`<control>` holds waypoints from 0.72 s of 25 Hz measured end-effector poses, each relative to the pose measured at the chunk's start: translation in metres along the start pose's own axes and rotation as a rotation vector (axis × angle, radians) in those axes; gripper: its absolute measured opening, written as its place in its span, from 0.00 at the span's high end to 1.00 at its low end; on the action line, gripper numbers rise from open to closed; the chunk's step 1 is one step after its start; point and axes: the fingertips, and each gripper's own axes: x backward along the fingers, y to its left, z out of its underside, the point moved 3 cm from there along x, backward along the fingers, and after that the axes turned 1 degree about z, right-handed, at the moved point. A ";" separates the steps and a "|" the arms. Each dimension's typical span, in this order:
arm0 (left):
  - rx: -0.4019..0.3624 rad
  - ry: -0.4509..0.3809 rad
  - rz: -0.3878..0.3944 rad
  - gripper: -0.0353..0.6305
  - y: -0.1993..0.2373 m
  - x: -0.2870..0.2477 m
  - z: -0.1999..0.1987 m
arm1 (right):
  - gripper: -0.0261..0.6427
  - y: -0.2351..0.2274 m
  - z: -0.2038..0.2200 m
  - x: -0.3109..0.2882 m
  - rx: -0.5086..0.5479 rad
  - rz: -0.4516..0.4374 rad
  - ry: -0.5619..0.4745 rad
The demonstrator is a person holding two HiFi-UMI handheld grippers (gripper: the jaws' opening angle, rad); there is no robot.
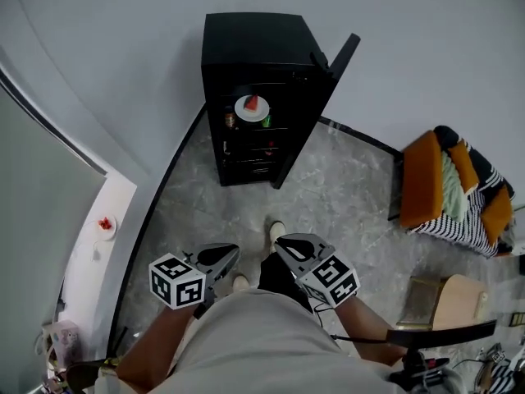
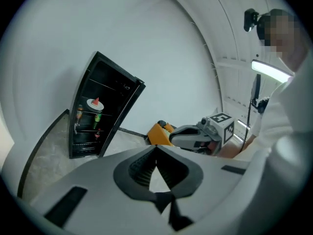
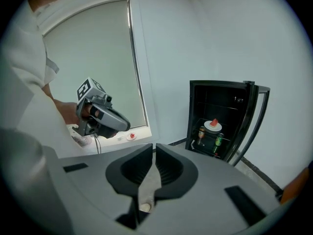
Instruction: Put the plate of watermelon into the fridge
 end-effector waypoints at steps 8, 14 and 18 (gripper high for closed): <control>-0.036 0.028 0.028 0.93 -0.016 0.021 0.022 | 0.93 0.034 -0.001 -0.002 0.050 -0.009 0.021; -0.082 0.029 0.008 0.93 -0.019 0.030 0.022 | 0.93 0.048 -0.006 -0.004 0.087 -0.036 0.022; -0.084 0.033 0.012 0.93 -0.021 0.025 0.022 | 0.94 0.050 -0.005 0.000 0.096 -0.038 0.025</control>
